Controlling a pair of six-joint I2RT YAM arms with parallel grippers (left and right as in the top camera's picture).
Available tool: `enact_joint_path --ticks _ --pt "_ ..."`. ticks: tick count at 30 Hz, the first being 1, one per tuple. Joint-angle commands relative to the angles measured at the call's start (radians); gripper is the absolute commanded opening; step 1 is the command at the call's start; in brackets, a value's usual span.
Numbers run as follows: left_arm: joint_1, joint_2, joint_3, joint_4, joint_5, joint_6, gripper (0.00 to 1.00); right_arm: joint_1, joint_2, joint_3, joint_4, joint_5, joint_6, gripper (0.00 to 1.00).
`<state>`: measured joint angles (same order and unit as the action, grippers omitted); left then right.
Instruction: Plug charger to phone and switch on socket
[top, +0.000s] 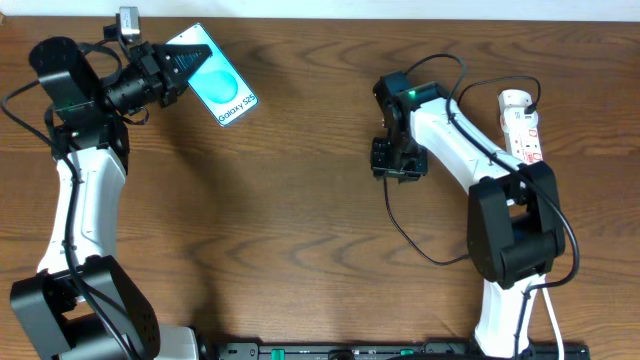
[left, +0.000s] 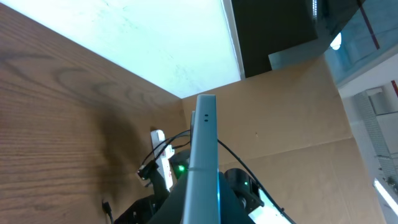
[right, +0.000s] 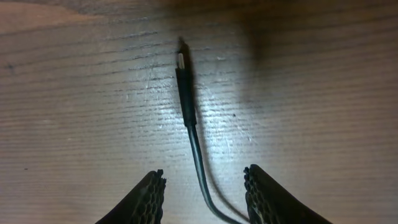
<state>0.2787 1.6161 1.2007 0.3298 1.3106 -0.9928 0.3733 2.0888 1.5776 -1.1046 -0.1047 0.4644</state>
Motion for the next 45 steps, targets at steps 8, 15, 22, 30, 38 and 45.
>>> enact_joint_path --ticks 8,15,22,30,38,45 --pt "0.001 -0.002 0.011 0.009 0.016 0.015 0.07 -0.006 0.071 0.0 0.031 -0.037 -0.051 0.4" --pt "0.0 -0.002 0.011 0.008 0.014 0.015 0.07 -0.006 0.074 0.001 0.104 -0.032 -0.05 0.4" --pt "0.0 -0.002 0.011 0.008 0.014 0.015 0.07 -0.011 0.096 0.001 0.128 0.007 -0.047 0.37" --pt "0.001 -0.002 0.011 0.008 0.013 0.015 0.07 -0.014 0.126 0.007 0.133 0.009 -0.047 0.33" --pt "0.001 -0.002 0.011 0.008 0.013 0.015 0.07 -0.013 0.126 0.007 0.135 0.008 -0.047 0.2" --pt "0.001 -0.002 0.011 0.008 0.013 0.015 0.07 -0.013 0.126 0.007 0.132 0.008 -0.046 0.1"
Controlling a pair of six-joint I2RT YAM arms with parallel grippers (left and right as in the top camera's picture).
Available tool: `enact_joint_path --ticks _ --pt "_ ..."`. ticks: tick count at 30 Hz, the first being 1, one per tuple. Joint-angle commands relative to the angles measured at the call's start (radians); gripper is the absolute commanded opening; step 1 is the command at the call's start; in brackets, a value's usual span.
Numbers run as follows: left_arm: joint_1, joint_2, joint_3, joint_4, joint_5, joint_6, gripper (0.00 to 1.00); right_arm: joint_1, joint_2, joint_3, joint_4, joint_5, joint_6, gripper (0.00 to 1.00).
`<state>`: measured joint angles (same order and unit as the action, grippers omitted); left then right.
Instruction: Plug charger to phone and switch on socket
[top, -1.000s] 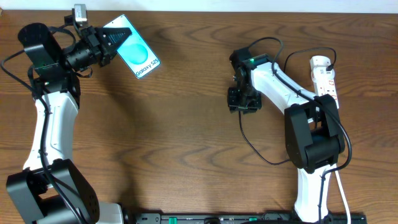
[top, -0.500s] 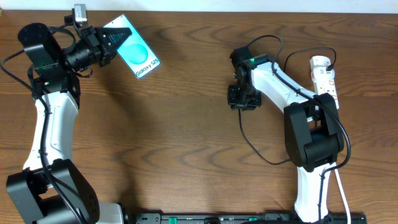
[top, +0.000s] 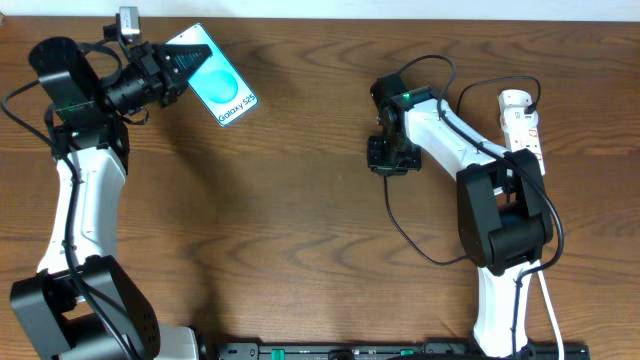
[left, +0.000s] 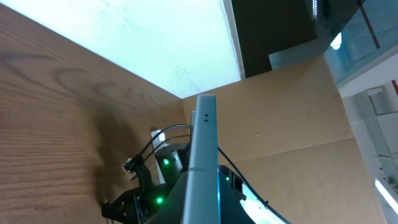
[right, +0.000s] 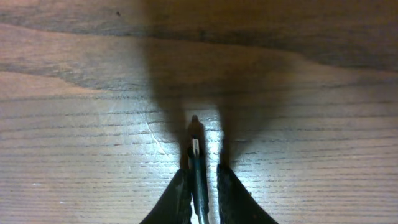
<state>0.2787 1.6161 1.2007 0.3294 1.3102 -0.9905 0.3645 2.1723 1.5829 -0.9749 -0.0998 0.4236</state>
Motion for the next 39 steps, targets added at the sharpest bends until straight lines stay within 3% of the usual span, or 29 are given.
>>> enact_joint_path --ticks 1,8,19,21,25,39 --pt "0.001 -0.002 0.011 0.009 0.014 0.013 0.07 -0.004 0.043 0.002 0.003 0.003 -0.005 0.1" --pt "0.001 -0.002 0.011 0.009 0.014 0.013 0.08 -0.004 0.043 0.002 0.003 0.003 0.002 0.01" --pt "0.001 -0.002 0.011 -0.01 0.013 0.013 0.07 -0.004 0.043 0.002 -0.01 -0.023 0.005 0.01" --pt "0.001 -0.002 0.011 -0.01 0.014 0.013 0.07 -0.004 0.043 0.002 -0.015 -0.023 0.005 0.15" --pt "0.001 -0.002 0.011 -0.011 0.014 0.013 0.07 -0.002 0.043 0.002 -0.025 -0.023 0.006 0.25" --pt "0.001 -0.002 0.011 -0.014 0.014 0.013 0.07 -0.002 0.043 0.002 -0.051 -0.023 0.01 0.27"
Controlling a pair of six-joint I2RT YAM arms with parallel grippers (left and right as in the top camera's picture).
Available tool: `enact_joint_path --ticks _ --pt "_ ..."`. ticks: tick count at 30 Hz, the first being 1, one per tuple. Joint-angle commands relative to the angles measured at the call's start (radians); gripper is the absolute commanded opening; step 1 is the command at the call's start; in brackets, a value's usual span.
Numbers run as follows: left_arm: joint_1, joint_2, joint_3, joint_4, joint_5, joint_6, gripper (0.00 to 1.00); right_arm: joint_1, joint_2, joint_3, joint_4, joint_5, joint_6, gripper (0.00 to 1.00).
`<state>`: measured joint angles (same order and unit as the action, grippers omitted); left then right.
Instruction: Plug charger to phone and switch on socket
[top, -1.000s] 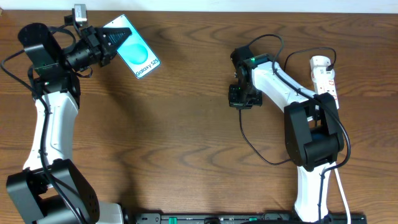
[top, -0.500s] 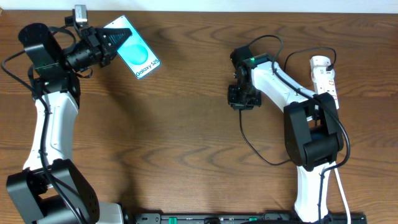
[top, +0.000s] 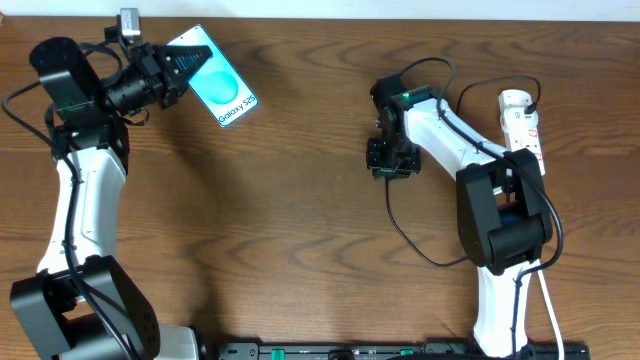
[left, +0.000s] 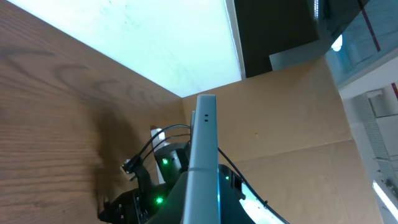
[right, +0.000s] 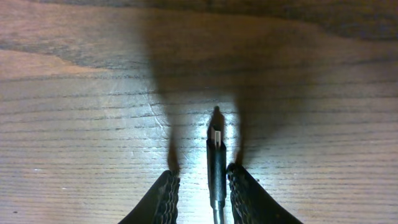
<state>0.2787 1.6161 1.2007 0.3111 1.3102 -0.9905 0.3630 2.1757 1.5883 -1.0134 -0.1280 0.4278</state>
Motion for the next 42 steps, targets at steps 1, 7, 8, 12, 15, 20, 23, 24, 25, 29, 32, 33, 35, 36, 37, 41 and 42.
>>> enact_joint_path --ticks 1,7,8,12,15,20,23,24,25,29,32,33,35,36,37,41,42 --pt "0.001 -0.002 0.011 0.005 0.014 0.013 0.07 0.001 0.039 -0.004 -0.018 0.005 0.006 0.27" --pt "0.001 -0.002 0.011 0.004 0.014 0.013 0.07 0.016 0.039 -0.004 -0.015 0.006 0.021 0.25" --pt "0.001 -0.002 0.011 0.0 0.014 0.013 0.07 0.017 0.039 -0.004 -0.013 0.005 0.021 0.24" --pt "0.001 -0.002 0.011 -0.007 0.014 0.013 0.07 0.017 0.039 -0.004 -0.004 0.005 0.021 0.12" --pt "0.001 -0.002 0.011 -0.007 0.014 0.013 0.07 0.017 0.039 -0.004 -0.002 0.005 0.021 0.02" --pt "0.001 -0.002 0.011 -0.007 0.014 0.013 0.07 0.016 0.039 -0.004 0.002 0.005 0.021 0.01" --pt "0.001 -0.002 0.011 -0.007 0.014 0.013 0.07 0.016 0.039 -0.003 0.002 0.003 0.021 0.01" --pt "0.001 -0.002 0.011 -0.007 0.014 0.013 0.08 0.016 0.039 -0.002 0.002 -0.006 0.02 0.01" --pt "0.001 -0.002 0.011 -0.007 0.014 0.013 0.08 0.012 0.039 0.01 -0.006 -0.024 0.017 0.01" --pt "0.001 -0.002 0.011 -0.007 0.014 0.013 0.07 0.002 0.039 0.105 -0.082 -0.067 -0.046 0.01" --pt "0.001 -0.002 0.011 -0.007 0.014 0.013 0.07 0.003 0.039 0.272 -0.198 -0.106 -0.17 0.01" --pt "0.001 -0.002 0.011 -0.007 0.014 0.014 0.07 0.003 0.039 0.319 -0.229 -0.15 -0.214 0.01" --pt "0.001 -0.002 0.011 -0.007 0.014 0.014 0.07 0.002 0.039 0.417 -0.291 -0.298 -0.331 0.01" --pt "0.001 -0.002 0.011 -0.007 0.014 0.013 0.07 0.001 0.039 0.46 -0.321 -0.392 -0.398 0.01" --pt "0.001 -0.002 0.011 -0.007 0.014 0.013 0.07 -0.002 0.039 0.504 -0.355 -0.493 -0.471 0.01" --pt "0.001 -0.002 0.011 -0.007 0.014 0.013 0.07 -0.004 0.039 0.633 -0.588 -0.88 -0.927 0.01" --pt "0.001 -0.002 0.011 -0.007 0.014 0.013 0.07 -0.004 0.039 0.652 -0.673 -0.932 -1.048 0.01"
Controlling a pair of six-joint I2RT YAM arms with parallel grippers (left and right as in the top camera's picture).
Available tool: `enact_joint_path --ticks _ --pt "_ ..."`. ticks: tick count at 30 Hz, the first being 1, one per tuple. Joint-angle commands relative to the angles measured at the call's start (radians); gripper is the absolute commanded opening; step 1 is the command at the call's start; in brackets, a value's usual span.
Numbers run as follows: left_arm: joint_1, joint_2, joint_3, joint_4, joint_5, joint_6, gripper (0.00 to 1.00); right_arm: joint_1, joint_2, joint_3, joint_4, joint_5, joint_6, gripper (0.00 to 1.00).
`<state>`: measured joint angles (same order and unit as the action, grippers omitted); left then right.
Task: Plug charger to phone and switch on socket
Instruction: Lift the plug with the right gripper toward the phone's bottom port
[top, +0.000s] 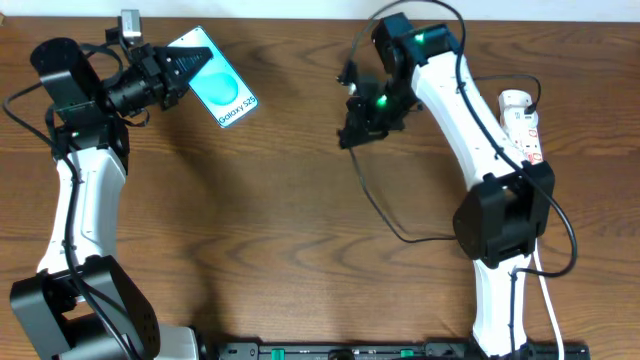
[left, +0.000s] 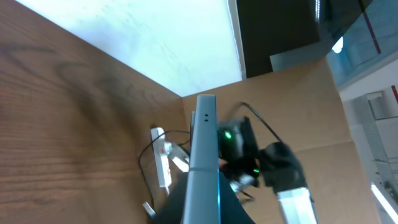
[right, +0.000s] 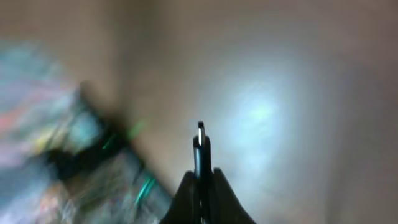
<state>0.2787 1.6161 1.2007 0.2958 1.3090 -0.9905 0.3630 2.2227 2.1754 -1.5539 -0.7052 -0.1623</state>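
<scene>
My left gripper (top: 168, 68) is shut on the phone (top: 222, 88), held tilted above the table's far left with its blue screen up. In the left wrist view the phone (left: 204, 149) stands edge-on between the jaws. My right gripper (top: 349, 136) hangs raised over the table's middle back, shut on the black charger plug (right: 200, 146), whose metal tip sticks out past the fingers. The right wrist view is blurred. The black cable (top: 375, 205) trails down from the gripper. The white socket strip (top: 522, 122) lies at the far right.
The cable loops across the wood table (top: 280, 250) toward the right arm's base (top: 505, 230). In the left wrist view the right arm (left: 273, 168) and the socket strip (left: 160, 155) show behind the phone.
My right gripper had its fingers slightly apart round the plug on the table. Now it is shut on the plug, raised, and farther back and left, nearer the phone. The left arm is unchanged.
My right gripper first hovered open over the plug lying on the table. Then its fingers were close round the plug, then slightly apart with the plug between them. Now it holds the plug in the air. My left gripper held the phone throughout.
</scene>
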Motion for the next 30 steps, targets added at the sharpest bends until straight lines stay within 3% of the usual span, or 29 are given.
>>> enact_joint_path --ticks 1,8,15,19,22,30 --pt "0.001 -0.002 0.011 0.008 0.016 0.013 0.07 -0.004 -0.008 0.066 -0.145 -0.372 -0.481 0.01" --pt "0.001 -0.002 0.011 0.008 0.019 0.013 0.07 0.01 -0.011 0.066 -0.145 -0.452 -0.534 0.01" --pt "-0.008 -0.002 0.011 0.017 0.019 -0.04 0.07 0.039 -0.011 0.066 -0.107 -0.703 -0.554 0.01" --pt "-0.035 -0.002 0.011 0.151 0.012 -0.131 0.07 0.058 -0.011 0.066 -0.066 -0.813 -0.552 0.01" --pt "-0.047 -0.002 0.011 0.225 -0.01 -0.198 0.07 0.069 -0.011 0.066 -0.01 -0.856 -0.502 0.01" --pt "-0.049 -0.002 0.011 0.226 -0.034 -0.22 0.07 0.103 -0.011 0.066 0.206 -0.855 -0.278 0.01"
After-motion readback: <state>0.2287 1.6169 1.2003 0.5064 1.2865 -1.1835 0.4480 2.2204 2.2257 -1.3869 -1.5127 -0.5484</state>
